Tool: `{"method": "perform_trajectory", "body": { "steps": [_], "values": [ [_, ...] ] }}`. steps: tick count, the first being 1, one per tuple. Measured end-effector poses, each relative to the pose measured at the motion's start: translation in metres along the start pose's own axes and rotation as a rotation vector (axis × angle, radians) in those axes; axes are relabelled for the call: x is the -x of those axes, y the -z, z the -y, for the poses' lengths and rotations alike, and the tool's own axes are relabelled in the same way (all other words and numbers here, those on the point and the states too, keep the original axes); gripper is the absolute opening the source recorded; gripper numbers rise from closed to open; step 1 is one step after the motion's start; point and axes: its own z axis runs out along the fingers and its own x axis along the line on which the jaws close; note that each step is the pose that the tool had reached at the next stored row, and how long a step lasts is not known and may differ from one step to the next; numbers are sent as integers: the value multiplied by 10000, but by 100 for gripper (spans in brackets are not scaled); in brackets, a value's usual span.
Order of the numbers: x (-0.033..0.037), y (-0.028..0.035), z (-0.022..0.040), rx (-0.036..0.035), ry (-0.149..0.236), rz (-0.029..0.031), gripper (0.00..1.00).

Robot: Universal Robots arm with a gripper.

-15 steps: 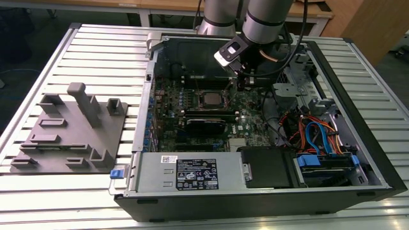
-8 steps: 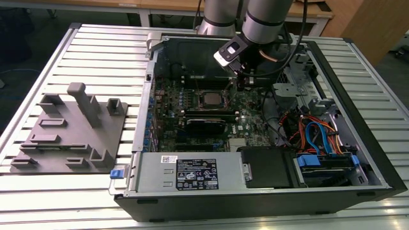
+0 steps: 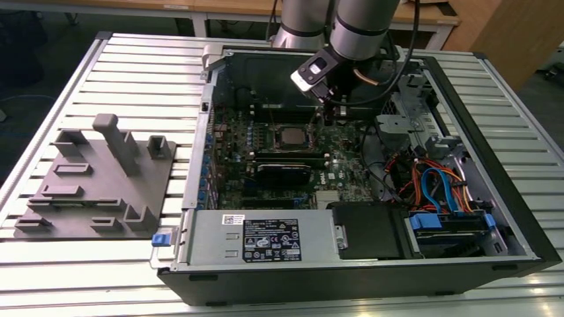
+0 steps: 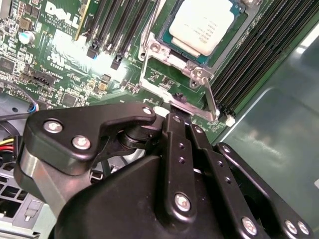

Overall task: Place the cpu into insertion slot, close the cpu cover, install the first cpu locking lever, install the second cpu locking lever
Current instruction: 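Close the cpu cover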

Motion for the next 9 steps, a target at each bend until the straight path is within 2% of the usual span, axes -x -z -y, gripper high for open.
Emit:
{"method": "perform_trajectory", "body": {
  "steps": [9],
  "values": [
    [0, -2, 72, 0, -1, 0, 11]
  ]
}}
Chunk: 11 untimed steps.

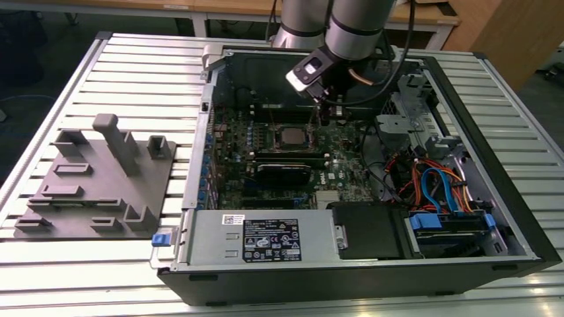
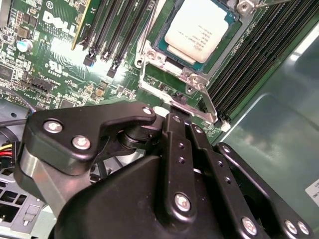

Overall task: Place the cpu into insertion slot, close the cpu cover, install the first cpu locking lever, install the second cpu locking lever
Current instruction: 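Close the cpu cover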

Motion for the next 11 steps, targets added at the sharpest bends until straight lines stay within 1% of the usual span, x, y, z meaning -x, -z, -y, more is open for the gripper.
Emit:
{"method": "perform_trajectory", "body": {
  "steps": [11],
  "values": [
    [0, -3, 77, 0, 0, 0, 11]
  ]
}}
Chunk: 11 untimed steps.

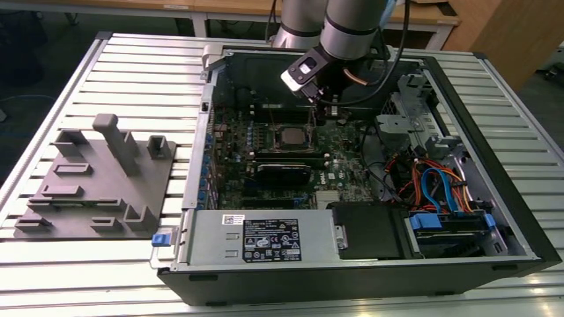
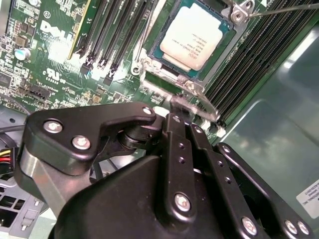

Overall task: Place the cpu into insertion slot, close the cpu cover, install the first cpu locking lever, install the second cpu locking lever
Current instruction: 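Close the cpu cover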

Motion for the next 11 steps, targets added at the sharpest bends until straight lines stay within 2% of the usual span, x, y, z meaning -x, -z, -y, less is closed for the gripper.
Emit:
{"method": "perform_trajectory", "body": {
  "steps": [6, 11],
  "values": [
    [0, -1, 40, -1, 1, 1, 11],
    [0, -2, 47, 0, 0, 0, 11]
  ]
}}
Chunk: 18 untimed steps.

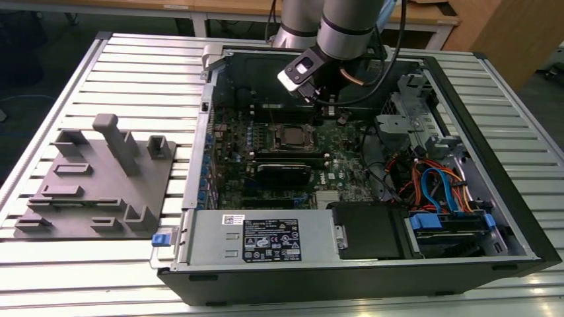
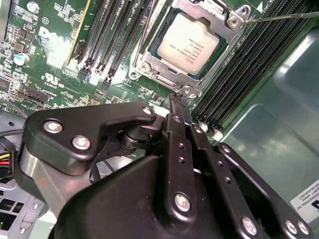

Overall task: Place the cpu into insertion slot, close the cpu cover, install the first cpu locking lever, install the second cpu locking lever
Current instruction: 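Close the cpu cover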

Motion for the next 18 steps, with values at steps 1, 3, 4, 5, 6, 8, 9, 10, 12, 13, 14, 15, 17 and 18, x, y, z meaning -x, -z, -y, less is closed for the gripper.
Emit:
{"method": "perform_trajectory", "body": {
  "steps": [1, 3, 4, 5, 6, 8, 9, 10, 12, 13, 14, 15, 17, 18],
  "values": [
    [0, 0, 0, 0, 0, 2, 11],
    [0, 0, 0, 0, 0, 2, 11],
    [0, 0, 0, 0, 0, 3, 11],
    [0, 0, 0, 0, -1, 2, 11],
    [0, 0, 0, 0, -1, 3, 11],
    [0, 0, 0, 0, 0, 4, 11],
    [0, 0, 0, 0, 0, 4, 11],
    [0, 0, 0, 0, 0, 5, 11],
    [0, -1, 7, 0, -2, 6, 11],
    [0, -4, 21, 0, 0, 5, 11],
    [0, -9, 41, 1, 5, 2, 11],
    [1, -17, 65, -1, 13, 2, 11],
    [3, -43, 117, -2, 42, -3, 11],
    [3, -57, 146, -3, 54, -4, 11]
  ]
}}
